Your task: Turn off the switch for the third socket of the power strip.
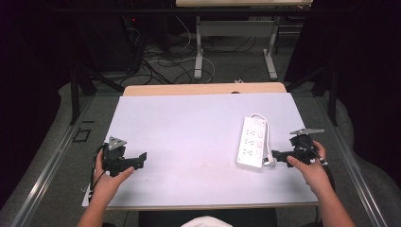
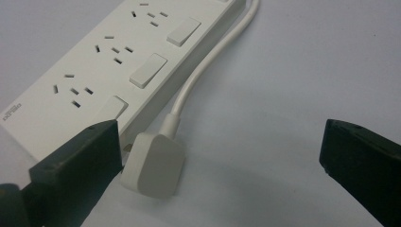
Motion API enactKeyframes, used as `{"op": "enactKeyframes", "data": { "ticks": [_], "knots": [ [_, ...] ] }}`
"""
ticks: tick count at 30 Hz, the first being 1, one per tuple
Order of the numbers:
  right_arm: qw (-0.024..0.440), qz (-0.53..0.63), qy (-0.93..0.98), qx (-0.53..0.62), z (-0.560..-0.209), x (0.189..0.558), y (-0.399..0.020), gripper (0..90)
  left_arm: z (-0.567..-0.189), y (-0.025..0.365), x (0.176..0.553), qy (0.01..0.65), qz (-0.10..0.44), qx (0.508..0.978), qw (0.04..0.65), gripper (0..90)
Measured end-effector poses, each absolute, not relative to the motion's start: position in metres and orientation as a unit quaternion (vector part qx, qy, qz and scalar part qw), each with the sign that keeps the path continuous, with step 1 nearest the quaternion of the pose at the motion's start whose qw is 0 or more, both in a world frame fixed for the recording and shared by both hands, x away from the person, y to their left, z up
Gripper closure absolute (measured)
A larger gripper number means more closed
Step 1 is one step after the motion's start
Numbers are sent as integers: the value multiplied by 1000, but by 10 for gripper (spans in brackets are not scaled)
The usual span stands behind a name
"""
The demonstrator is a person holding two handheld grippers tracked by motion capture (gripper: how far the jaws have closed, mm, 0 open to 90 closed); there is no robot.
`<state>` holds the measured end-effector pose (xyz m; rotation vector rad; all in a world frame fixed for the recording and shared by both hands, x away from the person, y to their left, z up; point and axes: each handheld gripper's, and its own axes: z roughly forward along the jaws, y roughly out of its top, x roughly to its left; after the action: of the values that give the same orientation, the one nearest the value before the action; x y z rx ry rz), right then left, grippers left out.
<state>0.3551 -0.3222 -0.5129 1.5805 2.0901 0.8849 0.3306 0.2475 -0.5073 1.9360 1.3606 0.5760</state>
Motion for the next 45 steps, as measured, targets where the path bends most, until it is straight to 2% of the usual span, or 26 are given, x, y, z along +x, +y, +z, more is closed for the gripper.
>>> {"op": "enactKeyframes", "data": {
  "ticks": [25,45],
  "knots": [
    [250,348,715,552,-527,345,-331,0,-510,248,331,526,221,742,352,44],
    [253,353,706,560,-535,340,-340,0,-512,250,333,528,220,742,349,44]
  ]
}}
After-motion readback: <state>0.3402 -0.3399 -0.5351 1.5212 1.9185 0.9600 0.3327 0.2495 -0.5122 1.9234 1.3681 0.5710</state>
